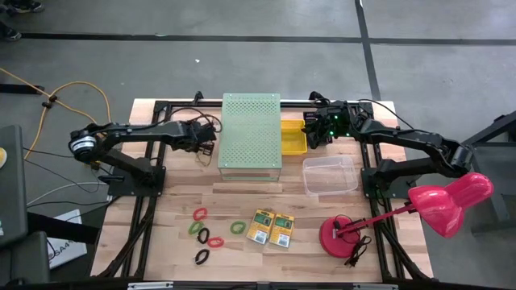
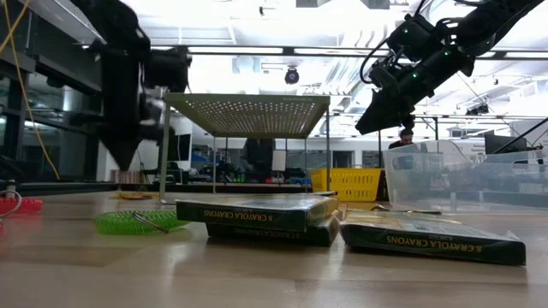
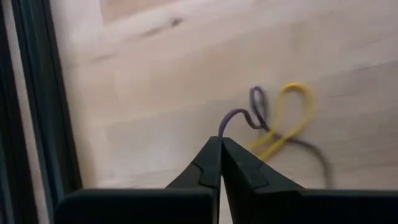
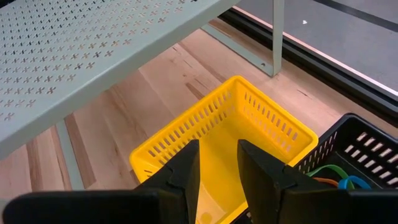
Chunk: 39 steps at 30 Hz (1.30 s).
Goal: Pick & Place Office Desk Supplies
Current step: Put the purple rubber band into the black bin
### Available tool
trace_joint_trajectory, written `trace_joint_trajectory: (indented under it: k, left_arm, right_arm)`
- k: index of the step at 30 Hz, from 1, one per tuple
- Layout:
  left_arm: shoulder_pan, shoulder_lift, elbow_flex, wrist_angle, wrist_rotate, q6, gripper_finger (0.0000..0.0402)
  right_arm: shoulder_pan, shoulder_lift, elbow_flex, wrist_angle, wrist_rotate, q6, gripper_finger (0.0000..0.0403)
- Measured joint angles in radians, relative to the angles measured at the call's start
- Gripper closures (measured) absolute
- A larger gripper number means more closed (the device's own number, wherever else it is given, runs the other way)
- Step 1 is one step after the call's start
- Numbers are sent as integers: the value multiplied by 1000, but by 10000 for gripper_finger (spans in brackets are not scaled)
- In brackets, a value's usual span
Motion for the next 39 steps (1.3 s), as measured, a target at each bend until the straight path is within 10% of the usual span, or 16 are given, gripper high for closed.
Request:
trace_joint_trajectory:
  k: [21,39]
  left_arm:
    - [-353,-248,130,28,-419,53,401]
    - [-385,-260,137,37,-566,70,401]
  right_arm:
    - [0,0,0,0,0,0,308]
    - [0,0,0,0,0,0,308]
